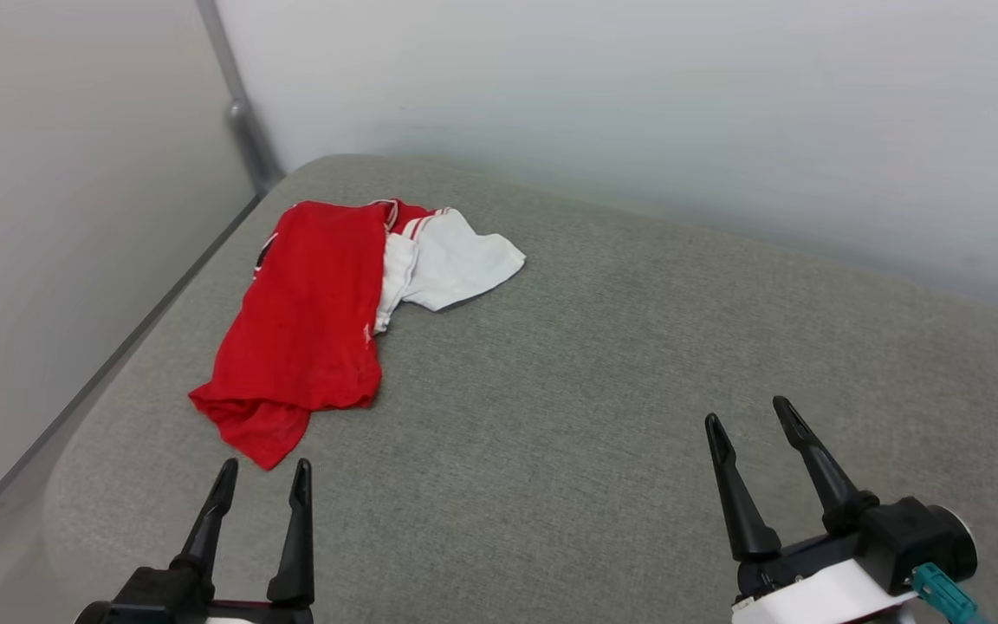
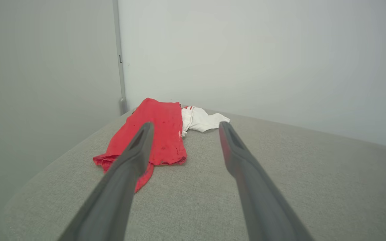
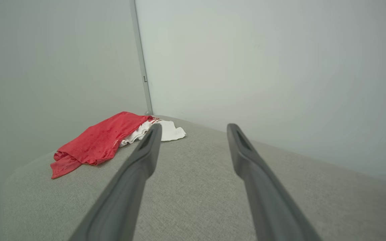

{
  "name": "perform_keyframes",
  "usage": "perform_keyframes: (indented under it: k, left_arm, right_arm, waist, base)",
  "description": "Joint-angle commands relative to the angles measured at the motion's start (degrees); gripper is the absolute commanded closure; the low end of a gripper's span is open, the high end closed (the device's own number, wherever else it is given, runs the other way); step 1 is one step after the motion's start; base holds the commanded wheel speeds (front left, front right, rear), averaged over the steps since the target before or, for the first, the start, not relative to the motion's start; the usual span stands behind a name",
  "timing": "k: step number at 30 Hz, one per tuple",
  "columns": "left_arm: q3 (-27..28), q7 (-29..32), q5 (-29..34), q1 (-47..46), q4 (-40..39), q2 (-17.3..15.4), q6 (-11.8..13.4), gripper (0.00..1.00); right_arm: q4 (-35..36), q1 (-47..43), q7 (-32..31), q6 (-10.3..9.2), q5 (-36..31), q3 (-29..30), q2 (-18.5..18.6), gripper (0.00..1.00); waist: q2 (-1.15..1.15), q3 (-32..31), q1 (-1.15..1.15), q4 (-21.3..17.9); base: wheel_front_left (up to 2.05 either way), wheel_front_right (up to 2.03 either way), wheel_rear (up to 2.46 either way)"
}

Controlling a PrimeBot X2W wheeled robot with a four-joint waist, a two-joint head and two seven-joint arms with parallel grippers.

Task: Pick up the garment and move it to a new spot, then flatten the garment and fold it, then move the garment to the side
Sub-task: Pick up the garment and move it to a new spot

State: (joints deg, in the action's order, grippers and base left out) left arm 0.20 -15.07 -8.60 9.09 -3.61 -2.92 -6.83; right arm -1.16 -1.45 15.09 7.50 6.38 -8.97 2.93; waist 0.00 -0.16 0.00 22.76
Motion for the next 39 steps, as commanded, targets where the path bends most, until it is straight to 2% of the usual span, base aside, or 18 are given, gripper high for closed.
perform_keyframes:
  k: [1,11,19,26,31,34,39]
  left_arm:
    - [0.22,-0.16,0.0,0.68,-0.12,0.05,-0.02,0.0]
    - [0.36,-0.16,-1.01,1.71,0.54,0.05,-0.33,0.0]
    - [1.17,-0.16,-3.08,0.45,1.12,0.06,-0.22,0.0]
    - [0.69,-0.16,-3.13,-3.87,2.98,0.07,-0.43,0.0]
    - [2.11,-0.16,-2.53,-10.49,6.34,-0.19,-0.51,0.0]
    - [1.55,-0.16,-4.2,-16.17,9.79,-3.31,-0.61,0.0]
    - [-1.29,0.48,-11.44,-27.36,16.38,-14.48,-0.6,0.0]
  right_arm:
    - [0.06,-0.85,0.12,-0.02,0.24,-0.21,-0.09,0.0]
    - [0.17,-1.3,0.12,-0.02,-0.28,-0.32,-0.09,0.0]
    - [0.87,0.18,0.12,-0.02,-1.71,0.2,-0.09,0.0]
    - [2.46,2.85,0.12,-0.02,-4.42,0.37,-0.08,0.0]
    - [4.21,5.37,0.12,-0.02,-6.42,0.78,-0.05,0.0]
    - [5.01,6.6,0.12,-0.02,-7.52,0.83,0.4,0.0]
    - [6.06,8.49,0.11,-0.02,-8.32,1.61,1.99,0.0]
  waist:
    - [0.0,-0.4,0.0,0.85]
    - [0.0,-1.42,0.0,2.16]
    - [0.0,0.72,0.0,1.64]
    - [0.0,7.56,0.0,-0.99]
    - [0.0,14.21,0.0,-3.92]
    - [0.0,17.89,0.0,-5.56]
    - [0.0,23.25,0.0,-8.09]
  base:
    - [0.0,0.0,0.0]
    - [0.0,0.0,0.0]
    - [0.0,0.0,0.0]
    - [0.0,0.0,0.0]
    - [0.0,0.0,0.0]
    - [0.0,0.0,0.0]
    - [0.0,0.0,0.0]
